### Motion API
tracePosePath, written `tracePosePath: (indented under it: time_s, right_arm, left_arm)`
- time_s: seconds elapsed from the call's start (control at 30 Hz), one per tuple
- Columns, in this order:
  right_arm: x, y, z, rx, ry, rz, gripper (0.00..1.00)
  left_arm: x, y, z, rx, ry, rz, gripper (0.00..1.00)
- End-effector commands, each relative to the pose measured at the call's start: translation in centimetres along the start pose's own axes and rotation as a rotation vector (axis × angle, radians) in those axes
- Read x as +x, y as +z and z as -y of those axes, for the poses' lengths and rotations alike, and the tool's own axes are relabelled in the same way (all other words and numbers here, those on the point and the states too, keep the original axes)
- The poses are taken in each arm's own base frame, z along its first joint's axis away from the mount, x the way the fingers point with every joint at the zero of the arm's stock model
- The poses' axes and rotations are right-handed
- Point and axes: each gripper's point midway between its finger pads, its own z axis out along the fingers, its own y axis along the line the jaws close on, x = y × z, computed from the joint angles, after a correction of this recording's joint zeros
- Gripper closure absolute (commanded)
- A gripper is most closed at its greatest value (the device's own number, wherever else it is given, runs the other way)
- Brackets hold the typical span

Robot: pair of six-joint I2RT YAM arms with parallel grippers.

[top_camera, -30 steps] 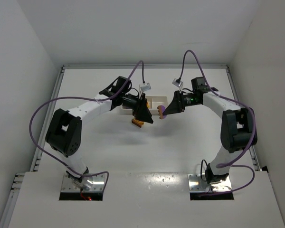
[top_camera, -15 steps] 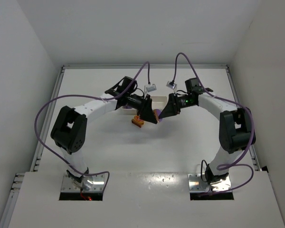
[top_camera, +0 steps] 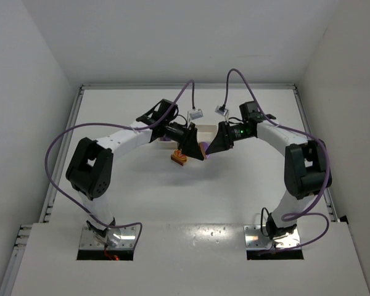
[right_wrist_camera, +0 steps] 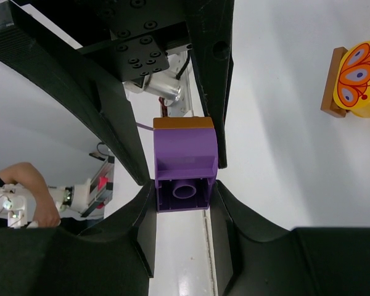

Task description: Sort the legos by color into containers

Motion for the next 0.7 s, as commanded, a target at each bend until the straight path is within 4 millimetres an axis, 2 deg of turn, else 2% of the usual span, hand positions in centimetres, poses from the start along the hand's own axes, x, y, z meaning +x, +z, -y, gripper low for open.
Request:
tracePosePath:
  time_s: [0.0, 0.23, 0.43, 0.57, 0.6, 0.67]
  right_arm:
    - [-0.5, 0.1, -0.8, -0.003, -0.106, 0.002, 1.0]
    - [0.1, 0.6, -0.4, 0.024, -0.131, -0.024, 1.0]
    - [0.6, 0.8, -0.2, 0.037, -0.136, -0.042, 1.0]
    - [0.5, 0.7, -0.4, 0.037, -0.154, -0.04, 1.0]
    - [0.5, 0.7, -0.2, 0.046, -0.154, -0.042, 1.0]
    - [0.5, 0.7, -0.2, 0.046, -0.154, -0.042, 1.0]
  left_arm:
    - [-1.7, 0.1, 1.3, 0.05, 0.069, 0.025, 0.4]
    - [-1.8, 0.1, 1.7, 0.07, 0.068, 0.027, 0.42]
    - [-1.7, 0.2, 1.7, 0.09, 0.059, 0.025, 0.53]
    - [-1.7, 0.1, 2.1, 0.109, 0.06, 0.024, 0.66]
    - [-1.4, 0.2, 2.0, 0.108, 0.051, 0.02, 0.77]
    - [-1.4, 0.2, 2.0, 0.108, 0.051, 0.02, 0.88]
